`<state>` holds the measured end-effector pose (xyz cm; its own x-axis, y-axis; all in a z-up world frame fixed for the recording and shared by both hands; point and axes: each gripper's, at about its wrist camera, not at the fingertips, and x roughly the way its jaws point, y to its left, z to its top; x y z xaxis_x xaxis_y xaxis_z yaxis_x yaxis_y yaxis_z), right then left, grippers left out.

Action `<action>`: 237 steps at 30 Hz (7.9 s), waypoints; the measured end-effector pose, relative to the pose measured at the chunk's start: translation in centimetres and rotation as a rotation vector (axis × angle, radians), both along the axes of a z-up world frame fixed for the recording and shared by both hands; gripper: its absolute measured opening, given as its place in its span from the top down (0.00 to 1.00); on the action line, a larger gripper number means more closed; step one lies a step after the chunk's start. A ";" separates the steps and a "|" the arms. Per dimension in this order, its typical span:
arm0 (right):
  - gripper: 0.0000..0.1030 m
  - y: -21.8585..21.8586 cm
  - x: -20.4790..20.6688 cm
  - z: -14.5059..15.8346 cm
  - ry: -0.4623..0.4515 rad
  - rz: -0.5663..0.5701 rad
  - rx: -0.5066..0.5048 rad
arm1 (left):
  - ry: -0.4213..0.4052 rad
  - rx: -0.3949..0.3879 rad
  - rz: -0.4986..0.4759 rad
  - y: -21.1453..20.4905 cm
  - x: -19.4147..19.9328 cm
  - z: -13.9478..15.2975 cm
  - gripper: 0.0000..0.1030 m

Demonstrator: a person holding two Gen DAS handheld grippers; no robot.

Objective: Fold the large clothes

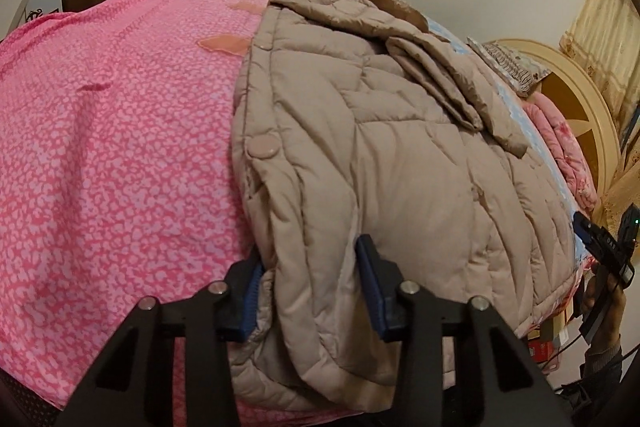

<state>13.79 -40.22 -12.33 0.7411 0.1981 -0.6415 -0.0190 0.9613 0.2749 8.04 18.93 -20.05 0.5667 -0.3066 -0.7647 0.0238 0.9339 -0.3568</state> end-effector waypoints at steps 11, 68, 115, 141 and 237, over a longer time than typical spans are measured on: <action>0.36 -2.2 -0.6 -1.9 0.101 0.031 0.126 | 0.005 -0.006 0.020 0.1 0.0 0.0 0.51; 0.93 3.4 29.8 17.6 -0.094 0.105 0.553 | -0.082 -0.657 0.098 6.7 25.7 11.3 0.92; 0.17 21.3 39.0 0.9 -0.006 0.215 -0.185 | -0.011 0.193 0.116 -3.6 28.6 4.6 0.00; 0.15 22.0 39.4 -1.0 -0.014 0.179 -0.183 | -0.200 0.315 0.211 -3.7 28.1 6.7 0.00; 0.09 34.1 34.1 -2.4 -0.034 0.367 -0.242 | -0.137 -0.539 0.114 6.0 23.9 0.8 0.61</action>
<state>47.91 -6.10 -14.74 0.6709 0.2990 -0.6786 -0.3762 0.9258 0.0360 31.89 24.90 -19.23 0.7024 -0.5643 -0.4338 0.0132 0.6197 -0.7847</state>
